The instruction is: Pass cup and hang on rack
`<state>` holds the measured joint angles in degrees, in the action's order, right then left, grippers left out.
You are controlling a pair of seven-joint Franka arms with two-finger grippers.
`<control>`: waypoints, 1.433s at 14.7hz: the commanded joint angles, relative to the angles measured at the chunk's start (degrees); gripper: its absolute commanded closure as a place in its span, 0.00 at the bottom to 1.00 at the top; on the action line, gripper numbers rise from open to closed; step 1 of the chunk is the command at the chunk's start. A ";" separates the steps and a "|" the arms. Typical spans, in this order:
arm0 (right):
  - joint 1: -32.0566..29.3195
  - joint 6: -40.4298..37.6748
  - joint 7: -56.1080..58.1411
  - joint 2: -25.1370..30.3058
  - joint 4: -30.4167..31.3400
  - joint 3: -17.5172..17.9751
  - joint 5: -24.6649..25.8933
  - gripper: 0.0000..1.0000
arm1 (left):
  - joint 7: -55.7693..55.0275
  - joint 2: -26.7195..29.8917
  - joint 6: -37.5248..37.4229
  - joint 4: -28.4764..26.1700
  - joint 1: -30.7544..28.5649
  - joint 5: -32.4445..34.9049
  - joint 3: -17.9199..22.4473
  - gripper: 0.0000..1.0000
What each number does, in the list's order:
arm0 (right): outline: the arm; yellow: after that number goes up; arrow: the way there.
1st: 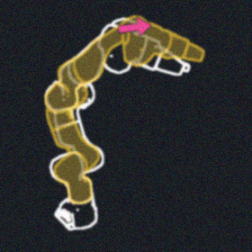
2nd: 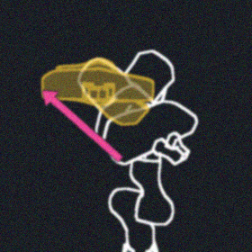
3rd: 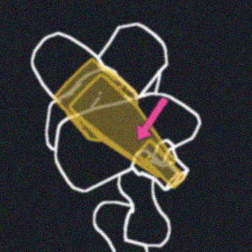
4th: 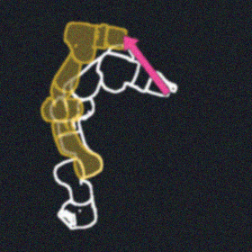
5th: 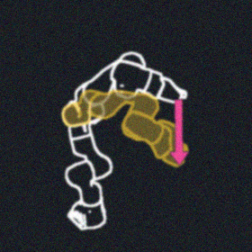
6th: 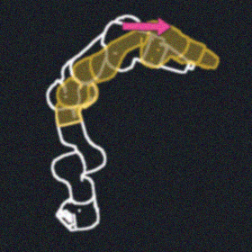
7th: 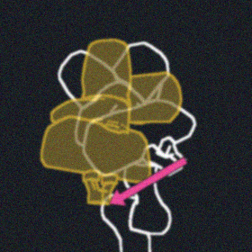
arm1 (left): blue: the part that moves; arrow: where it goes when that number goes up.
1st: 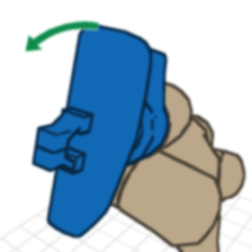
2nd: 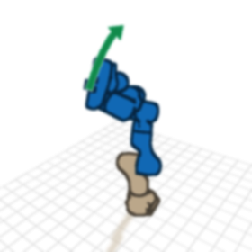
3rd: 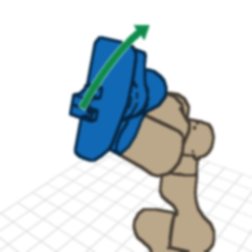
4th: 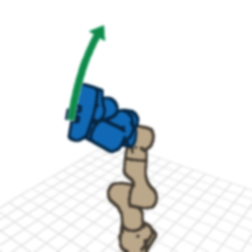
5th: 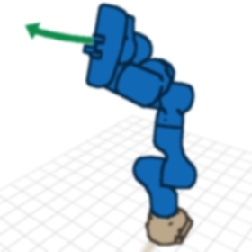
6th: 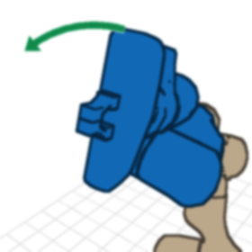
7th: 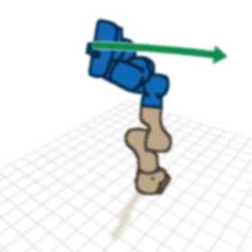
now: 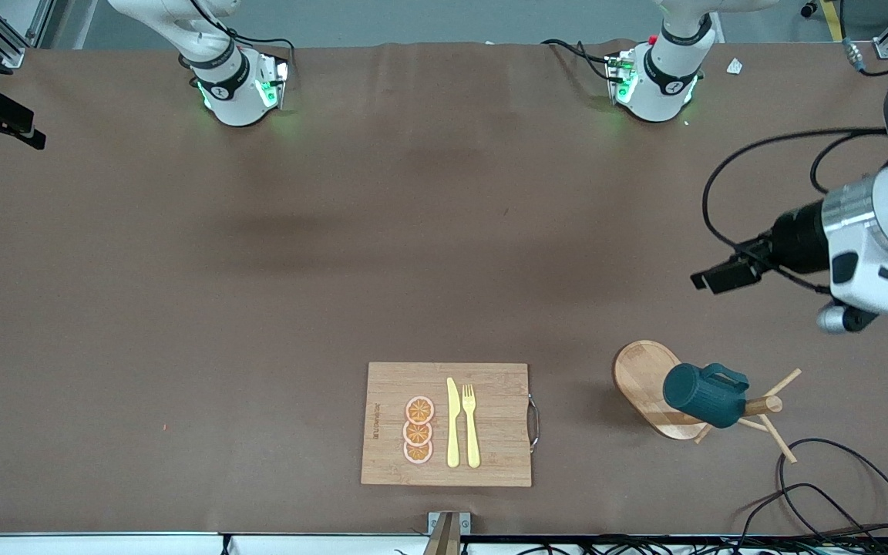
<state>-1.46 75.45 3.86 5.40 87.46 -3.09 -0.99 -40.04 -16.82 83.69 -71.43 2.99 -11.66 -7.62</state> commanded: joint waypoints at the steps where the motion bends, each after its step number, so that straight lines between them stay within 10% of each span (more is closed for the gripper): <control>1: -0.65 -0.13 0.44 0.58 0.52 0.63 0.28 0.00 | 2.15 5.20 -2.21 -2.48 -0.27 6.98 -1.95 0.00; 14: -0.65 0.04 0.53 0.58 0.52 0.63 0.37 0.00 | 28.07 25.24 2.96 -23.47 -0.71 11.39 2.26 0.00; 21: -0.65 0.13 0.53 0.58 0.52 0.63 0.37 0.00 | 32.48 25.17 2.79 -23.76 -1.06 13.59 2.17 0.00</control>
<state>-1.46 75.49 3.87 5.40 87.49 -3.00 -0.99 -8.68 7.99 85.63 -94.67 2.23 0.85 -5.25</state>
